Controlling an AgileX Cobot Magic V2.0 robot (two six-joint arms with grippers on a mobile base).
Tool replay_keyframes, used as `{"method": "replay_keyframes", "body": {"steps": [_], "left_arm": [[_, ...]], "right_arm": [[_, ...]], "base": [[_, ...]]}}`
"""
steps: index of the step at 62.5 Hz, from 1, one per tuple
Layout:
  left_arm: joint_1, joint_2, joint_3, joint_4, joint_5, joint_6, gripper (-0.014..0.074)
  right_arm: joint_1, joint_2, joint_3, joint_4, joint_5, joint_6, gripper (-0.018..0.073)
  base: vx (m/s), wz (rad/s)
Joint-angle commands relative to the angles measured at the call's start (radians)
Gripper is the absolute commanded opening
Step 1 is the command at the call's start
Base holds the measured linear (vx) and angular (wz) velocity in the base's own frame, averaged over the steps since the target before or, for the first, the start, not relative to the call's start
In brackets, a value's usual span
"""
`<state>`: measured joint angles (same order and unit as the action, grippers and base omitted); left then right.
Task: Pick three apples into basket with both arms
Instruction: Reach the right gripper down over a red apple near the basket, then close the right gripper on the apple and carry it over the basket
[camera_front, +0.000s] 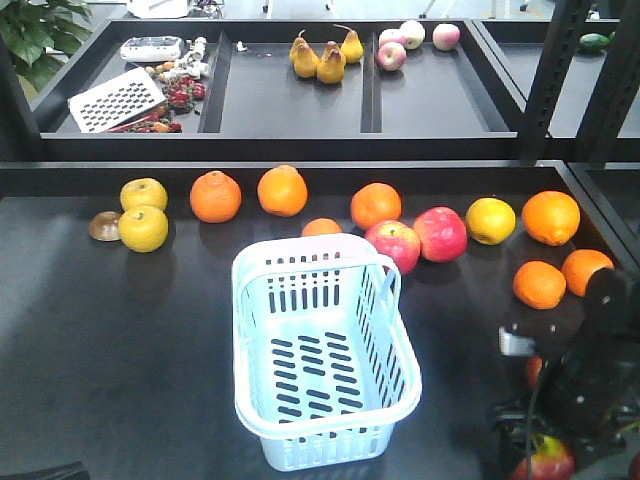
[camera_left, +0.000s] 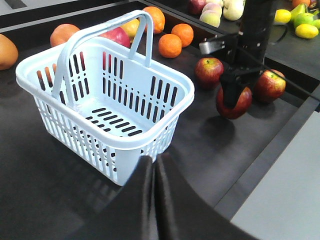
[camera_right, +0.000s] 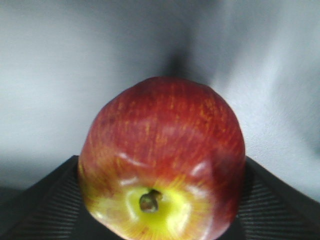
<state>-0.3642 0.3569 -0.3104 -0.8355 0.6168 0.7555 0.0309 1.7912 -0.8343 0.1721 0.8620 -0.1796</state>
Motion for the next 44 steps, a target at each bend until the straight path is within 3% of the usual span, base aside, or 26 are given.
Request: {"method": "replay_keyframes", "body": {"steps": [1,17,25,34,44], "left_arm": [[-0.002,0.009,-0.026,-0.040,-0.046,-0.002,-0.0006],[-0.002,0.009,-0.026,-0.040,-0.046,-0.002,-0.0006],[-0.002,0.009,-0.026,-0.040,-0.047,-0.002,-0.0006],[-0.002,0.009,-0.026,-0.040,-0.046,-0.002,-0.0006],[-0.002,0.009,-0.026,-0.040,-0.046,-0.002,-0.0006]], "right_arm": [[0.001,-0.146,-0.019,0.061,0.064,-0.073,0.0004],[0.010,-0.528,-0.019,0.363,0.120,-0.298,-0.0005],[0.102,-0.600,-0.019,0.534,0.065,-0.367,-0.0004],[0.262,-0.561,-0.019,0.574,-0.098,-0.361,-0.0001],[0.381,-0.430,-0.019,0.573,-0.270,-0.345,0.0041]], "base": [[0.00,0.00],[0.00,0.00],[0.00,0.00],[0.00,0.00],[0.00,0.00]]}}
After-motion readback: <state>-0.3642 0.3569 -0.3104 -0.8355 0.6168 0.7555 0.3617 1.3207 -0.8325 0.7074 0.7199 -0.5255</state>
